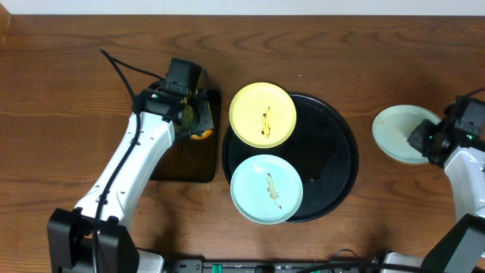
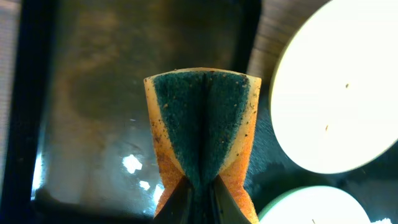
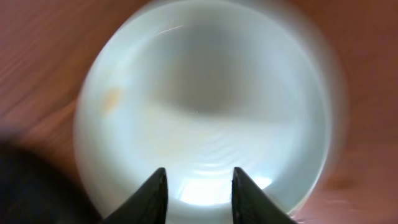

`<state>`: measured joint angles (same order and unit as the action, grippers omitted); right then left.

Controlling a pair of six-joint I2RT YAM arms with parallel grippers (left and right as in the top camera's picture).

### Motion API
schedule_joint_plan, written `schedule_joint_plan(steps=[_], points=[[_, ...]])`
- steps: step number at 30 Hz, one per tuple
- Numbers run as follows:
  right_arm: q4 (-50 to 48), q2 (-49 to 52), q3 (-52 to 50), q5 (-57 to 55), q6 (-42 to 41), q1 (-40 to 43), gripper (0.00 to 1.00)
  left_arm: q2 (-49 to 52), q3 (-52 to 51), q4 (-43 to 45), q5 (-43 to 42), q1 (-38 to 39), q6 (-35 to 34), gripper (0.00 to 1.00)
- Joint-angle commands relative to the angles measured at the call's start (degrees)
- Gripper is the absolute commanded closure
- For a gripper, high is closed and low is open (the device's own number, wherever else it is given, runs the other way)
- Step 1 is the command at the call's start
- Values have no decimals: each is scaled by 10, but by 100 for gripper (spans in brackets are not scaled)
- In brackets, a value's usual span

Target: Clean dirty plates on tray and stack at the side

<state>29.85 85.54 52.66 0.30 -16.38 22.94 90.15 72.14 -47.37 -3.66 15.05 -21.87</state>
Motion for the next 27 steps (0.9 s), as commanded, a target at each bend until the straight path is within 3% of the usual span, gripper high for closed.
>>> schedule_joint_plan(steps=[1,6,12,27], points=[[56,-23,5,292,73,-37,66,-12,9,-3,-91,2,45,93],[163,-23,3,325,112,-130,63,-12,8,-18,-122,34,45,92],[181,-23,-27,273,104,-250,57,-9,-9,-21,-122,102,44,93],[24,-19,-168,263,-38,-424,56,-1,-54,8,-122,220,36,93]])
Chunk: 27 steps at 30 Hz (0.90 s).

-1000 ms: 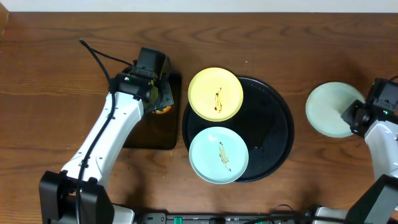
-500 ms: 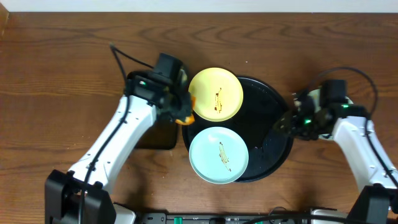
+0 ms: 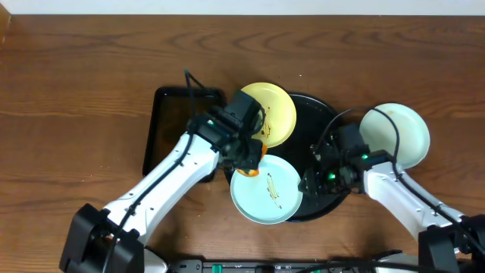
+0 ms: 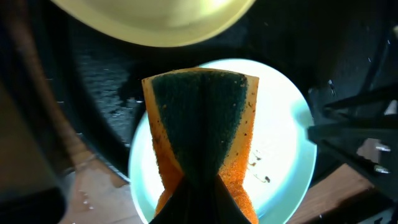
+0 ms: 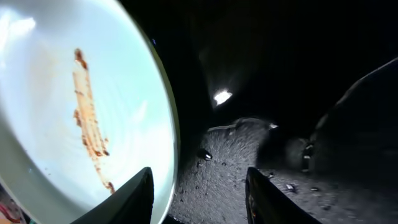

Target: Clean dirty plates on tray and stack at the side

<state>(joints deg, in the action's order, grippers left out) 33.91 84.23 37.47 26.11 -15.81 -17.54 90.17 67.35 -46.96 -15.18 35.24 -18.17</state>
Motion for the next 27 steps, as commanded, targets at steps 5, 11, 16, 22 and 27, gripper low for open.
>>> schedule_joint_plan(steps=[5,11,16,22,27], points=[[-35,-6,-24,-3,-64,-46,80,1,-19,26,-7,51,-29,93],[-40,-7,-24,-56,-119,-48,99,4,-52,53,-7,87,-77,92],[-63,-7,-24,-58,-134,-48,99,5,-72,86,-7,122,-86,92],[-69,-7,-24,-57,-142,-48,99,20,-76,117,-7,158,-122,92],[-68,-7,-24,-57,-142,-48,99,61,-76,129,-7,172,-161,92]])
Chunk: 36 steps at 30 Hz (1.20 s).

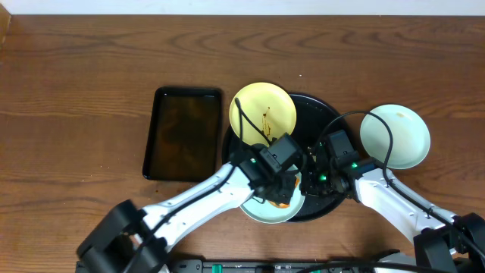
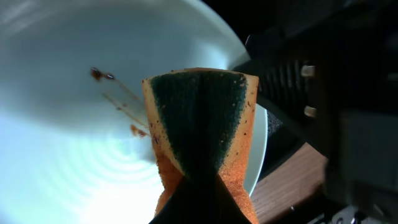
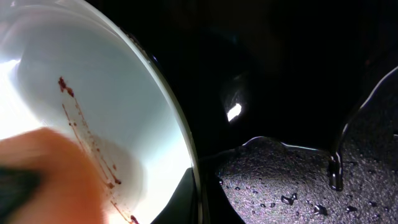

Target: Clean dirty plates on tray and stack at the side

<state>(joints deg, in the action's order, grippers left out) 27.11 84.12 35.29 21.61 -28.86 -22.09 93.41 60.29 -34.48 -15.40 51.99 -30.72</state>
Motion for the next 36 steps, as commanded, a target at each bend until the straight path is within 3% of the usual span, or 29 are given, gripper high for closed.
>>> schedule_joint_plan(steps=[1,4,11,18,21,29,36], points=[[1,-5,-2,-12,-11,-2,99,39,-5,8,-5,5,-42,92],[1,-5,-2,-12,-11,-2,99,69,-5,30,-2,4,-47,92],[15,-5,-2,-12,-11,-2,99,92,-5,40,147,-35,-53,93],[25,-5,-2,-12,-11,-2,99,92,-4,59,150,-128,-53,92],[25,-5,-2,-13,-11,-2,99,81,-4,58,92,-141,-20,93],[21,-5,-2,-81,-11,-2,99,-51,-4,12,63,-139,-12,93],[-14,-24,12,-127,17,-2,99,-169,-4,-45,153,-163,-12,92]])
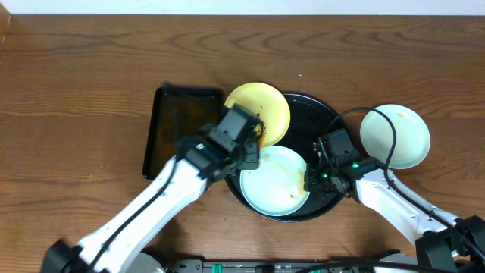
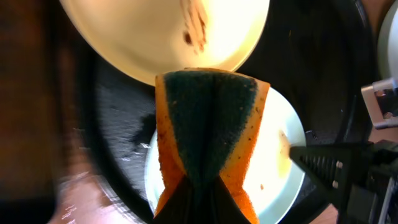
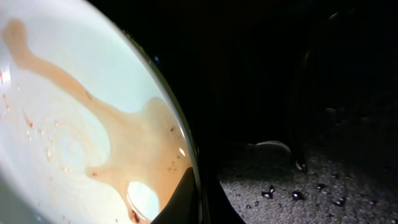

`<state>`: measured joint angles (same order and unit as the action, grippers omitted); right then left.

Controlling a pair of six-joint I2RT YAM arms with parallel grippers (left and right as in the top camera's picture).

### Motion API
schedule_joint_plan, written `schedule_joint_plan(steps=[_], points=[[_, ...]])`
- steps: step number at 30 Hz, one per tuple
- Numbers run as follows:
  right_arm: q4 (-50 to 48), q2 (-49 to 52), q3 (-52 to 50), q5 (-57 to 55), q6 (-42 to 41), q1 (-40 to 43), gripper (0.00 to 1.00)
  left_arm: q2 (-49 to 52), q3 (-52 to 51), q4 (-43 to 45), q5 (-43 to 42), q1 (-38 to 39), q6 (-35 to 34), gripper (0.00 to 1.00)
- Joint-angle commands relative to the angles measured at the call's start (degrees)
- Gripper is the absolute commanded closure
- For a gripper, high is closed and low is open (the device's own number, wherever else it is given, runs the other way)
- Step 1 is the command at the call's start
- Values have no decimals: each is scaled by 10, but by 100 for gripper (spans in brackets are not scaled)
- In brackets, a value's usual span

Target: Clean dirty plates on tray and stack at the side

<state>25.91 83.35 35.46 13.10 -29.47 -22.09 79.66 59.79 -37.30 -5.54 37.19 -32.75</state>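
Observation:
On the round black tray (image 1: 337, 125) lies a light blue plate (image 1: 276, 182), its sauce spread into a thin brown film (image 3: 118, 134). My right gripper (image 1: 309, 184) (image 3: 200, 199) is shut on that plate's right rim. My left gripper (image 1: 254, 144) (image 2: 199, 194) is shut on an orange and green sponge (image 2: 208, 124), which hangs above the blue plate's far left edge. Just beyond it, a yellow plate (image 1: 261, 112) with a dark sauce streak (image 2: 196, 25) rests on the tray's far left rim.
A pale green plate (image 1: 395, 136) lies on the wood to the right of the round tray. A black rectangular tray (image 1: 176, 125) with a wet bottom sits to the left, partly under my left arm. Cables trail from both arms.
The sponge was down on the blue plate's near right part; it is now above the plate's far left edge. The red streak has become a brown smear. The right gripper still holds the rim.
First my left gripper held the sponge over the rectangular tray while the right one stood open over the pale green plate. Then the sponge was over the streaked blue plate, right gripper open at its rim. Then rim gripped, sponge on plate; now the streak is smeared.

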Motion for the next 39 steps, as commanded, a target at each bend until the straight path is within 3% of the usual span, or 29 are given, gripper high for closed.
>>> schedule_joint_plan(steps=[1,6,12,19,25,32,39], points=[[-2,-23,14,-44,28,-2,99,-38,1,-24,63,-19,8,93],[12,-81,36,-114,56,-2,99,-56,1,-52,101,-49,8,92],[10,-157,60,-240,153,-2,99,-56,1,-55,101,-100,8,92],[-36,-193,75,-379,347,-4,99,-56,1,-53,101,-158,8,92],[-57,-194,94,-443,385,-28,99,-56,1,-53,101,-184,8,92],[-90,-194,97,-578,502,-91,99,-56,1,-49,101,-187,8,92],[-122,-194,97,-644,514,-128,99,-56,1,-49,101,-186,8,92]])
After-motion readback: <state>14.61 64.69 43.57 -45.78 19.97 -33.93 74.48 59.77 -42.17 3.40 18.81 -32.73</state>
